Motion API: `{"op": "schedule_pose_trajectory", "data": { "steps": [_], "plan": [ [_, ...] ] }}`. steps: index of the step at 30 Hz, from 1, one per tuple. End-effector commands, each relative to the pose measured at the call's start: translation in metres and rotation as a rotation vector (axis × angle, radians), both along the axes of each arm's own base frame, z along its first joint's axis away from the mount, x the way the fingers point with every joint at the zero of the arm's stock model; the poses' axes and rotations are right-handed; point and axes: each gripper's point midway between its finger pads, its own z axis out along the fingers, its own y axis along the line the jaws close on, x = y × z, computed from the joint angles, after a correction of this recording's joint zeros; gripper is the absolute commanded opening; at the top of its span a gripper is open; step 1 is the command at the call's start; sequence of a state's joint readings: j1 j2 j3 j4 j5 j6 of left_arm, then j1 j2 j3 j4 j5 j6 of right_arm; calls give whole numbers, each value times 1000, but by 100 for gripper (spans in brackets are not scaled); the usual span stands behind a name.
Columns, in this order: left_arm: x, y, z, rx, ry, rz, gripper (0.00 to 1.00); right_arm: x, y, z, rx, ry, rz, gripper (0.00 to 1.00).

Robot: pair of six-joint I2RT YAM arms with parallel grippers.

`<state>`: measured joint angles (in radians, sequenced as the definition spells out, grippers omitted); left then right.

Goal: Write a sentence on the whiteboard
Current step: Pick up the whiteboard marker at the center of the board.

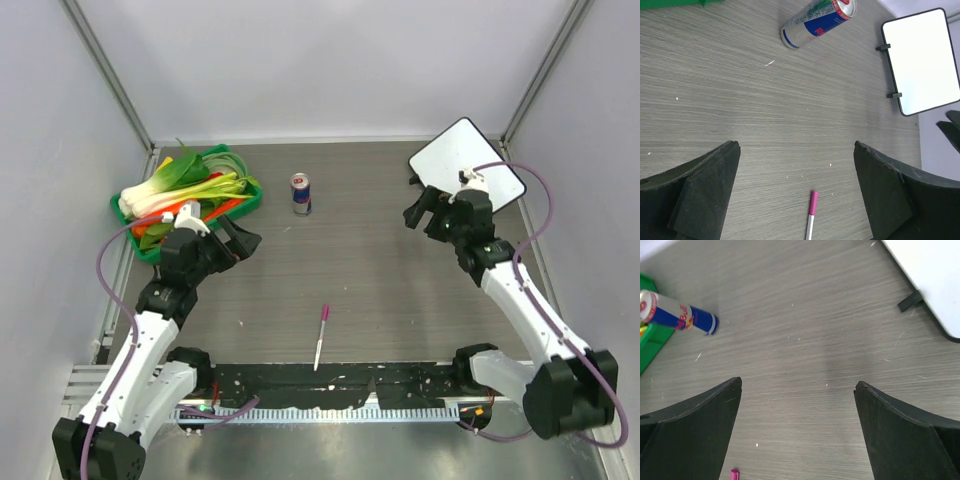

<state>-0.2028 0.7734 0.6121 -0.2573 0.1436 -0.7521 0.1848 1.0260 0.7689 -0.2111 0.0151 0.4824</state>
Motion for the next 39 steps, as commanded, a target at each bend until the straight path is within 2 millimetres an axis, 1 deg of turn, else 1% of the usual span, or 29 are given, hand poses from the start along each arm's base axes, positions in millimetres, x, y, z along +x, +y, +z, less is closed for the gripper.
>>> {"op": "schedule_pose_trajectory", "data": {
  "steps": [1, 4, 5, 7, 8, 10, 13, 14, 15, 17, 18, 19, 20, 23, 27, 29, 33, 35, 38, 39],
  "plan": [
    [-2, -5, 13, -26, -64, -32, 100, 7, 26, -6, 58, 89, 104, 99],
    [-9, -12, 3, -19, -24, -88, 100, 6, 34, -21, 59, 134, 125, 100],
    [-12, -14, -3, -20, 0, -108, 100, 6, 38, -22, 59, 135, 133, 99],
    [-15, -13, -17, -25, 55, -87, 100, 4, 44, -33, 56, 162, 151, 99],
    [-17, -16, -25, -30, 69, -107, 100, 4, 47, -35, 62, 170, 164, 99],
    [-20, -24, -35, -45, 101, -132, 100, 3, 55, -42, 58, 192, 188, 99],
    [-27, -41, -51, -20, 167, -179, 100, -2, 64, -55, 41, 226, 222, 99],
    [-29, -46, -59, 12, 198, -184, 100, -2, 67, -57, 42, 229, 226, 99],
    [-32, -51, -65, 43, 216, -194, 100, -3, 68, -63, 46, 244, 228, 99],
    [-40, -66, -76, 103, 247, -219, 100, -4, 72, -68, 52, 261, 241, 99],
    [-43, -76, -80, 122, 253, -231, 100, -4, 72, -70, 57, 267, 240, 96],
    [-49, -88, -82, 137, 262, -262, 100, -5, 74, -72, 63, 277, 240, 96],
    [-50, -94, -88, 171, 268, -266, 100, -5, 74, -75, 64, 285, 237, 96],
    [-66, -116, -104, 289, 308, -318, 100, -6, 73, -79, 61, 294, 233, 96],
    [-92, -146, -118, 464, 319, -385, 99, -8, 70, -83, 51, 312, 225, 96],
    [-102, -159, -123, 526, 315, -415, 96, -8, 71, -85, 50, 316, 230, 96],
    [-123, -180, -133, 593, 318, -463, 83, -8, 71, -87, 43, 328, 237, 96],
    [-132, -185, -139, 619, 319, -469, 75, -10, 71, -89, 38, 331, 239, 96],
    [-142, -185, -151, 636, 354, -466, 71, -10, 70, -92, 33, 336, 235, 96],
    [-144, -183, -154, 643, 367, -460, 71, -10, 69, -93, 29, 340, 237, 96]
  ]
}}
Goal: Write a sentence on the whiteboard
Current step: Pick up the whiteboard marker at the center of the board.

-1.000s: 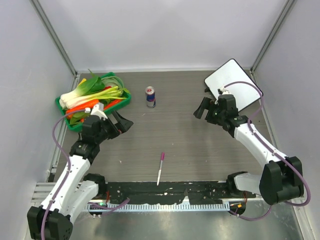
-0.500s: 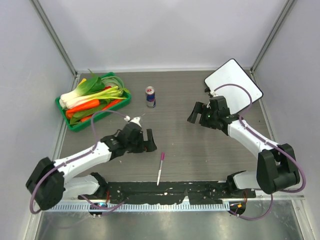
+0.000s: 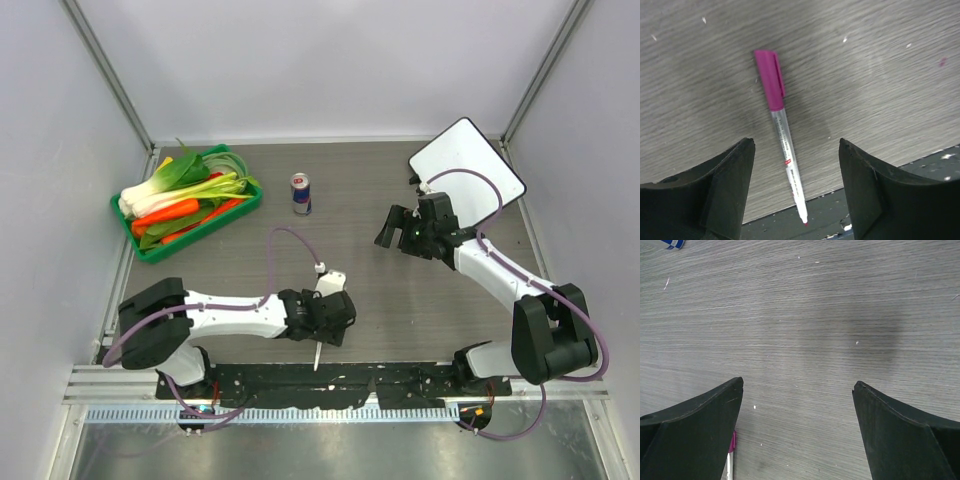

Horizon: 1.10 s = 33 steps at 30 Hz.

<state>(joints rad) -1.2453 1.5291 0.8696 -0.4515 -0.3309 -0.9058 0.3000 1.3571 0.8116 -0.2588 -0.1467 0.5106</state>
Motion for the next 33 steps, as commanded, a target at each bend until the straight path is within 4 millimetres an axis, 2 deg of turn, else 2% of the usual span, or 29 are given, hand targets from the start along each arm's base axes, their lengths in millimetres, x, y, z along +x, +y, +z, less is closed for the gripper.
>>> {"op": "schedule_pose_trajectory", "data": {
  "steps": [1, 5, 10, 11, 14, 16, 21, 26, 30, 33],
  "plan": [
    [-1, 8, -4, 51, -18, 70, 67, 3, 2, 2, -3, -16, 10, 95],
    [-7, 10, -13, 47, -16, 74, 47, 5, -1, 0, -17, -16, 5, 95],
    [-9, 22, -27, 82, -9, 90, 5, 7, -2, 5, -33, -29, 13, 95],
    [-8, 24, -29, 88, -14, 99, 0, 7, -3, 4, -39, -31, 13, 95],
    [-5, 21, -28, 80, -24, 91, 0, 8, -5, 5, -52, -33, 14, 95],
    [-2, 14, -20, 57, -43, 76, 0, 8, -4, 7, -55, -35, 19, 95],
    [23, -3, 15, -61, -90, 64, 0, 10, -8, 10, -72, -35, 1, 95],
    [62, -20, 68, -301, -117, 47, 0, 10, -13, 10, -94, -32, -18, 95],
    [98, -10, 119, -473, -173, 60, 0, 8, -13, 10, -101, -14, -10, 95],
    [111, 1, 170, -658, -229, 9, 0, 9, -16, 10, -114, -17, -15, 95]
  ]
}}
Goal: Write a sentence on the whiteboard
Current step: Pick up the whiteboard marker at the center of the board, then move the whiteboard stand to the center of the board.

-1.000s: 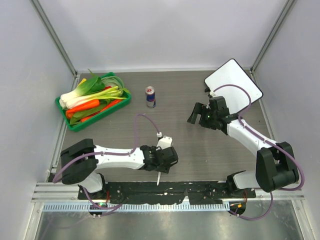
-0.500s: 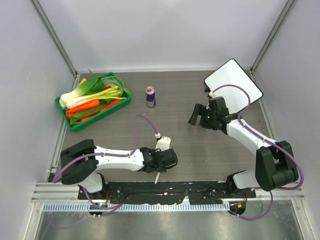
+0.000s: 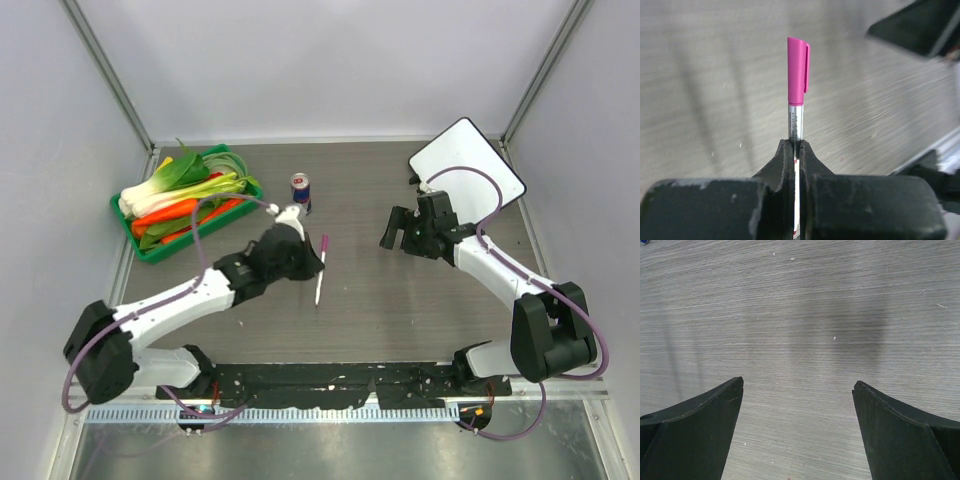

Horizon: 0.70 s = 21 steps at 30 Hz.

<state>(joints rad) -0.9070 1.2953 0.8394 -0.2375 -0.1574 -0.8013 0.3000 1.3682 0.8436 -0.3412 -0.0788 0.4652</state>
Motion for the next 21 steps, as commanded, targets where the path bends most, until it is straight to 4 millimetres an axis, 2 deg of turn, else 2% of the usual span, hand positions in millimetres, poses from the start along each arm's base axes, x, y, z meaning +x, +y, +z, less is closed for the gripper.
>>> {"op": "schedule_pose_trajectory", "data": {
  "steps": [1, 3, 5, 9, 13, 17, 21],
  "plan": [
    [18, 0, 93, -304, -174, -116, 0, 13, -3, 17, -27, -49, -6, 95],
    [20, 15, 123, -385, -224, -117, 0, 15, -5, 19, -40, -50, -15, 95],
    [21, 32, 143, -438, -258, -111, 0, 17, -8, 20, -53, -49, -26, 95],
    [22, 52, 168, -538, -296, -100, 0, 25, -23, 19, -113, -56, -102, 96],
    [21, 57, 174, -598, -300, -104, 0, 29, -37, 14, -144, -37, -191, 96],
    [19, 55, 168, -613, -278, -108, 0, 35, -55, 11, -188, -30, -311, 96],
    [16, 52, 160, -630, -250, -123, 0, 40, -72, 7, -228, -9, -431, 91]
  ]
}}
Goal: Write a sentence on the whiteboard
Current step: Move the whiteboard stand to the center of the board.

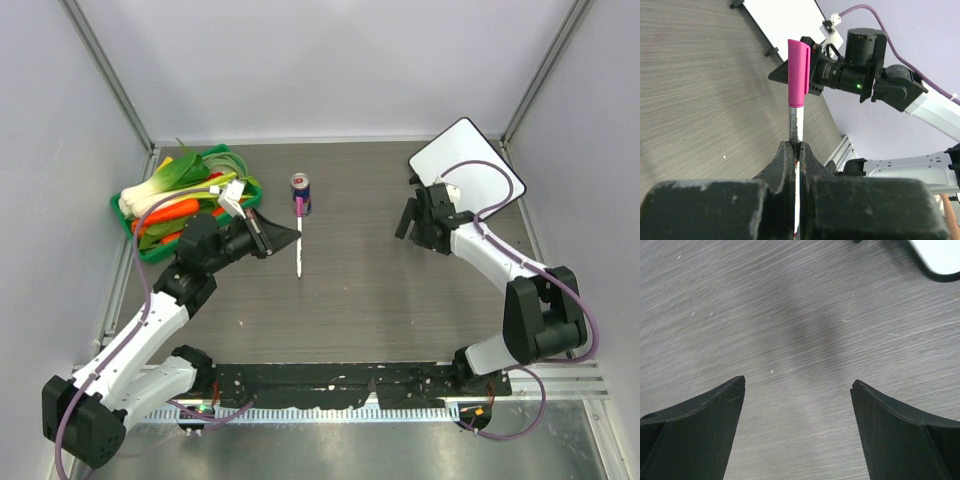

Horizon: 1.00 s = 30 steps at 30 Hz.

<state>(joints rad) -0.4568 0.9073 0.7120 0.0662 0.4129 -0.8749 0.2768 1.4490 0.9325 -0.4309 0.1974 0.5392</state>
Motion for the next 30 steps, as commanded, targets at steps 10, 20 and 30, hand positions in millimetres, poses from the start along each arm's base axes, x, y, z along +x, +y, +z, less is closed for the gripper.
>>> {"op": "schedule_pose_trajectory", "data": {
  "steps": [10, 20, 30],
  "plan": [
    [-6, -10, 12, -70, -30, -77, 0, 29, -44, 6, -93, -50, -393, 79],
    [-10, -17, 21, -106, -49, -130, 0, 54, -48, -17, -67, -10, -513, 76],
    [-13, -20, 19, -128, -38, -154, 0, 78, -57, -32, -117, -4, -561, 76]
  ]
}}
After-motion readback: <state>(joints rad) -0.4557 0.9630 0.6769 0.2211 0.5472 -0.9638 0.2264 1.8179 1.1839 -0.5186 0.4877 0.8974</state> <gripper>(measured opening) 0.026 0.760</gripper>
